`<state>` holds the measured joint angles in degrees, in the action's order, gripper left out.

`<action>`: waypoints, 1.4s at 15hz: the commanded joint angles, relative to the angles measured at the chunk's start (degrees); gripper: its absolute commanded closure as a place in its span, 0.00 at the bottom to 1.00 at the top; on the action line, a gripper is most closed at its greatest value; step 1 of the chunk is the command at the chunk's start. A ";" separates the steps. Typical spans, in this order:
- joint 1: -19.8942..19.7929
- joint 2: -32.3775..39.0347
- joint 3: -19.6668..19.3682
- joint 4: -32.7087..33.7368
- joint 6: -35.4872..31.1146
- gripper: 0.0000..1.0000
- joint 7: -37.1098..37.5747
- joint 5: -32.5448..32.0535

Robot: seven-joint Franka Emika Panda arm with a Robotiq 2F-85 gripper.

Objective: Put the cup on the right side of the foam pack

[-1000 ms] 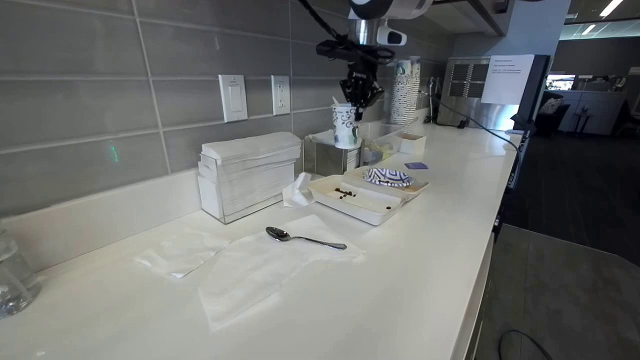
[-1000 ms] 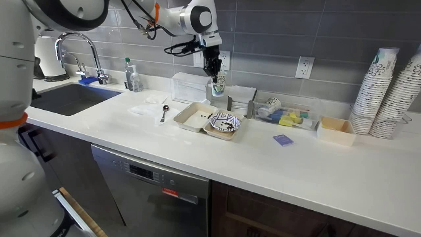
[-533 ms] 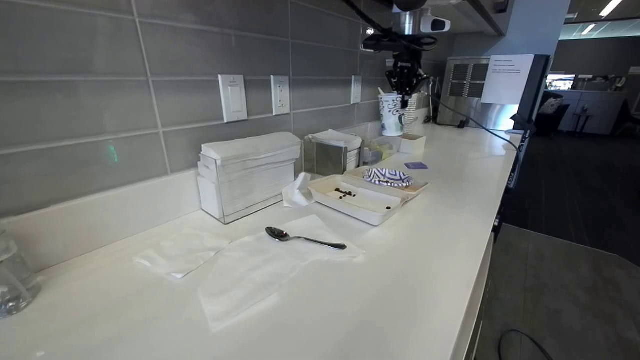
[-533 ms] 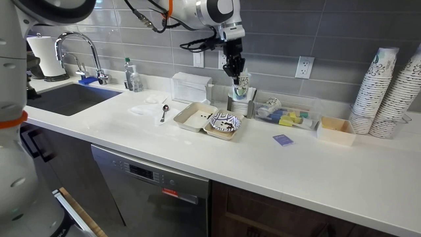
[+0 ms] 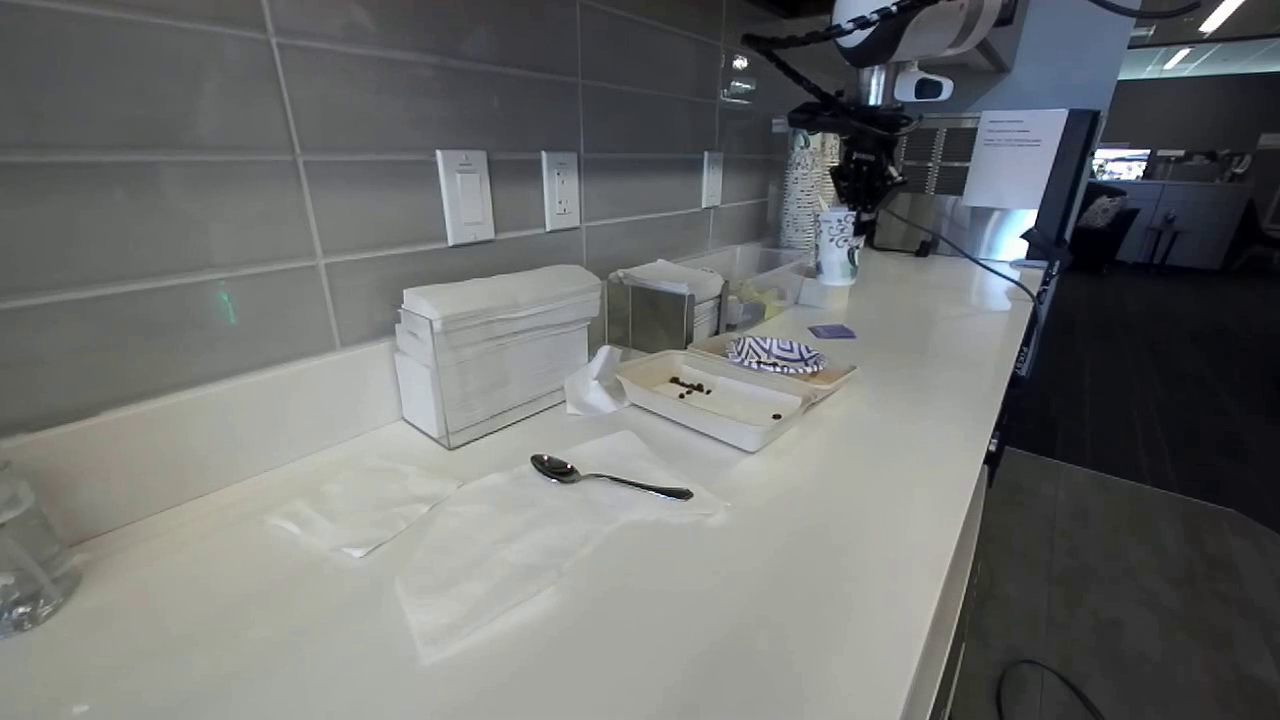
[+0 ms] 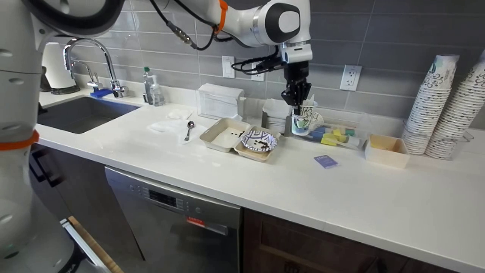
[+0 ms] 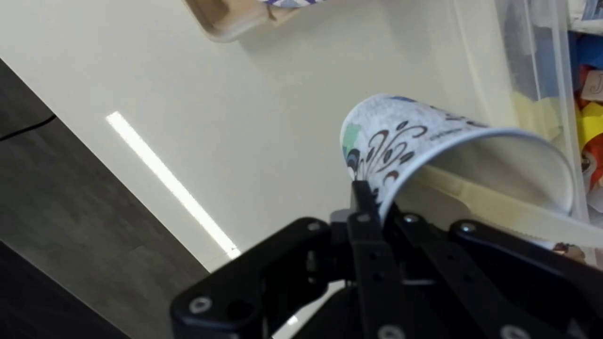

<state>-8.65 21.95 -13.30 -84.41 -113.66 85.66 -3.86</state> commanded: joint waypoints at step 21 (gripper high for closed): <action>-3.42 10.05 2.15 -4.28 -18.71 0.99 -35.59 9.66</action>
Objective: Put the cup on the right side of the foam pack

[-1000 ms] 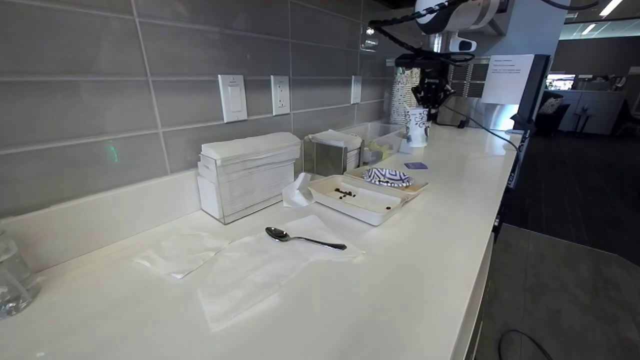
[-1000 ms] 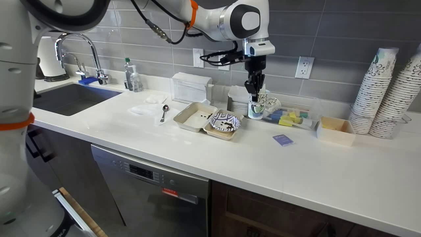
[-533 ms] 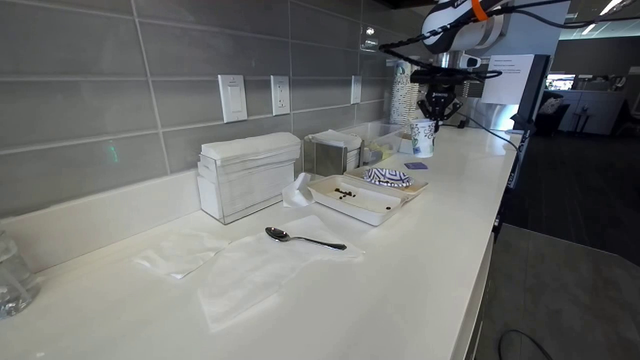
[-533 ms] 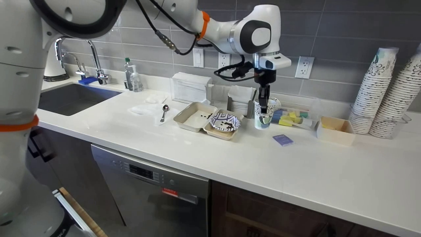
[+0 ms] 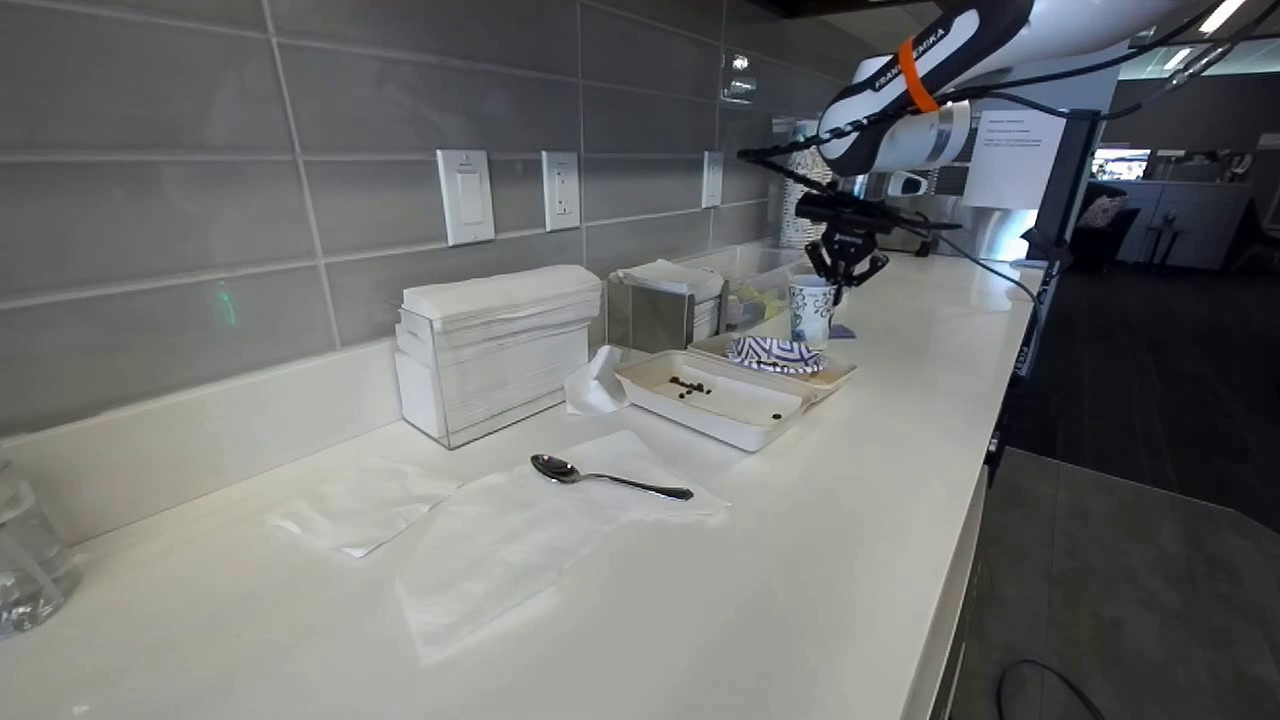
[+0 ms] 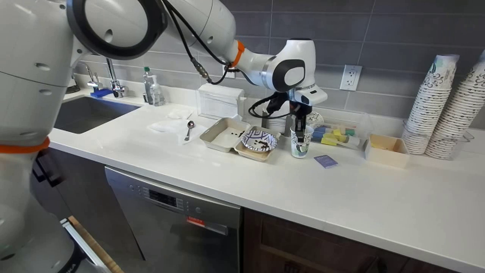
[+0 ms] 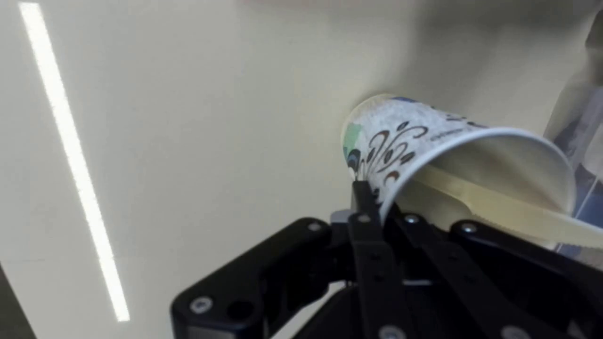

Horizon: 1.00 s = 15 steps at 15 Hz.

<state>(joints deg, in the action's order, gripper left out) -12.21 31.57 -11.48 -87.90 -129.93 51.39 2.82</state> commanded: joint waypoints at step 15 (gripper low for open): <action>2.23 -16.91 -1.11 -1.07 26.39 0.00 -23.98 -4.81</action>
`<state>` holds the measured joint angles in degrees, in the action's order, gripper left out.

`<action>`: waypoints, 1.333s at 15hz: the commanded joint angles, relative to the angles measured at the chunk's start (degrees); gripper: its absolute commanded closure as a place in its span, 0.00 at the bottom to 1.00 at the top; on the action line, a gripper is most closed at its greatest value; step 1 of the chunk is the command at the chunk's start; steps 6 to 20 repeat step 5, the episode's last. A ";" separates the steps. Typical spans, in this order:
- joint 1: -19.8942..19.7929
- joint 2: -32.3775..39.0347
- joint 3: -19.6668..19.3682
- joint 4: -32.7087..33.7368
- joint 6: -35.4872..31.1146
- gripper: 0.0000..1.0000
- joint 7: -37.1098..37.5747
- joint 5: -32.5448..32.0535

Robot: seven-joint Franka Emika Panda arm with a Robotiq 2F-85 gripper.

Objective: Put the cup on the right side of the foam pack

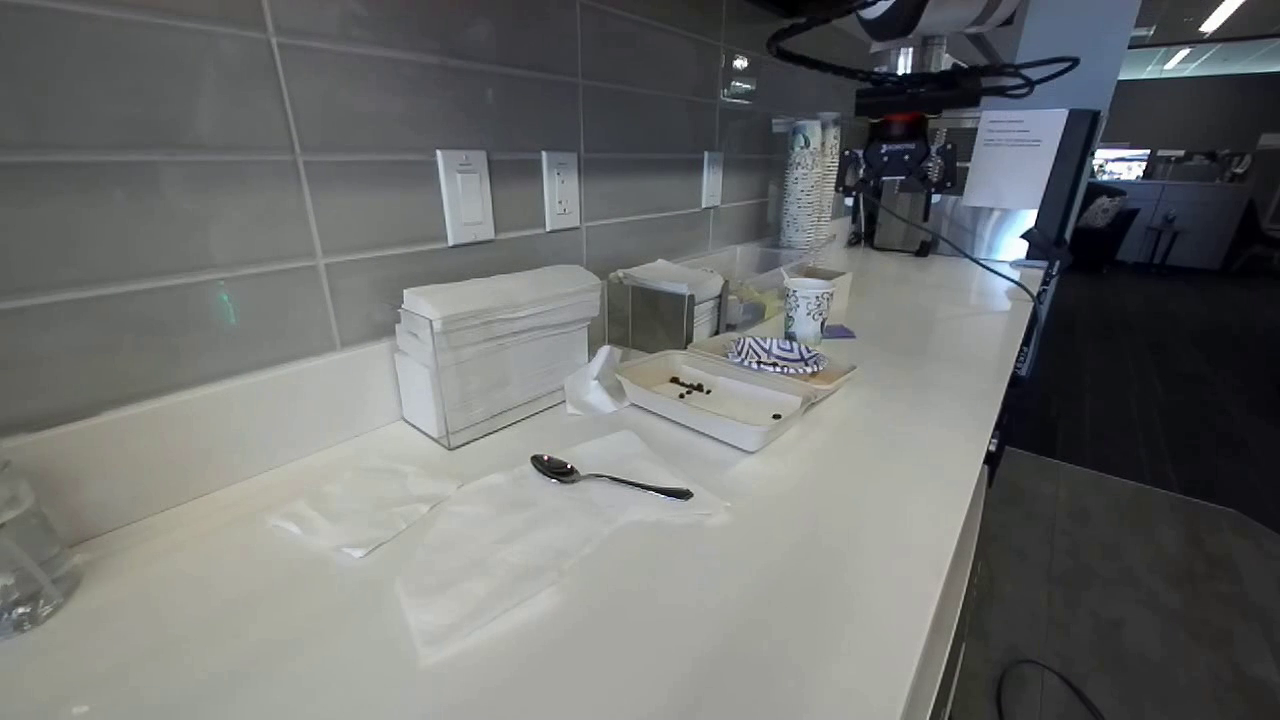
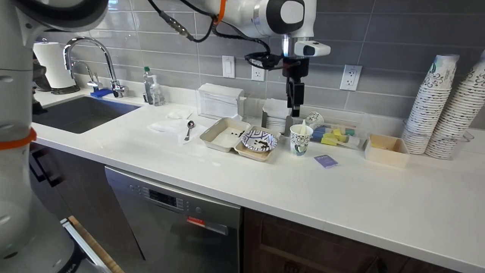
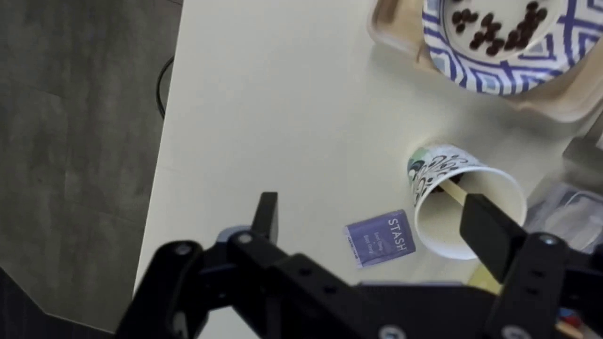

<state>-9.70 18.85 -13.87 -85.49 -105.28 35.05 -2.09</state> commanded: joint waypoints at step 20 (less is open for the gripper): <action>-0.15 -4.53 1.60 -1.96 2.09 0.00 -11.59 0.04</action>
